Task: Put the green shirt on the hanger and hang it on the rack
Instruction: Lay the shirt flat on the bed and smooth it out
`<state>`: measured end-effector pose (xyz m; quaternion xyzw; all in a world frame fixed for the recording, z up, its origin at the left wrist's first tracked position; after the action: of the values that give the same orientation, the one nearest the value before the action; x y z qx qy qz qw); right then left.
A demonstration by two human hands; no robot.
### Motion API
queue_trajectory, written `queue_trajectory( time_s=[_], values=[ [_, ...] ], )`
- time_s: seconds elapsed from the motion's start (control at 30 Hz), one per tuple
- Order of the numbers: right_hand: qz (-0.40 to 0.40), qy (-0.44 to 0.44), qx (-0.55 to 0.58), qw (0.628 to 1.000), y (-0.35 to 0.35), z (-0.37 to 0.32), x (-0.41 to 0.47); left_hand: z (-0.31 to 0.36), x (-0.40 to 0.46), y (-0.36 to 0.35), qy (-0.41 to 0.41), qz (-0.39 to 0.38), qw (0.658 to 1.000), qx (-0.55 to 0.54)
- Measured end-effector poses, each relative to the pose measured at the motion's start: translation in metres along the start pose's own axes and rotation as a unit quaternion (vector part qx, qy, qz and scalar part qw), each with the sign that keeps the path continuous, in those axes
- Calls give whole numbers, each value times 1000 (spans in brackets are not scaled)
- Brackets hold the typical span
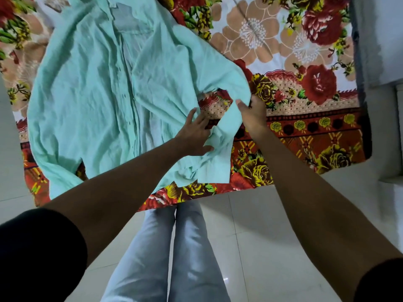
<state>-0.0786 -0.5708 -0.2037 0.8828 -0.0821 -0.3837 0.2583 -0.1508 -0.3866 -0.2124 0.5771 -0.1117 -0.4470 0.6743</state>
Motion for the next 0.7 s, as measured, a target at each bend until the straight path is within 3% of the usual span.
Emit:
queue_trajectory(
  time_s=[0.07, 0.2, 0.3, 0.47, 0.7],
  values=[
    [-3, -29, 16, 999, 7, 7, 1, 3, -1, 1, 13, 17, 1000, -6],
    [-88, -106, -85, 987, -3, 44, -16, 12, 7, 9, 41, 52, 996, -53],
    [-147, -86, -134, 976, -18, 60, -27, 21, 17, 7, 46, 27, 996, -70],
    [-126, -91, 106, 982, 5, 48, -26, 19, 35, 5, 83, 7, 987, -137],
    [-44, -56, 140, 988, 34, 60, -28, 22, 60, 35, 129, 88, 940, -303]
  ],
)
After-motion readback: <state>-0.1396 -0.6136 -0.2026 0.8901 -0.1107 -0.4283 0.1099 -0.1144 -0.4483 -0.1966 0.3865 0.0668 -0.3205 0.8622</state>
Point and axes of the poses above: each hand's wrist, its own x-axis towards the middle knuckle, its own y-axis out of the back of the hand, z = x × y, the point moved 7 cm from there along x, towards the middle knuckle, and after that the axes turned 11 degrees about -y, right-handed, at the moved point
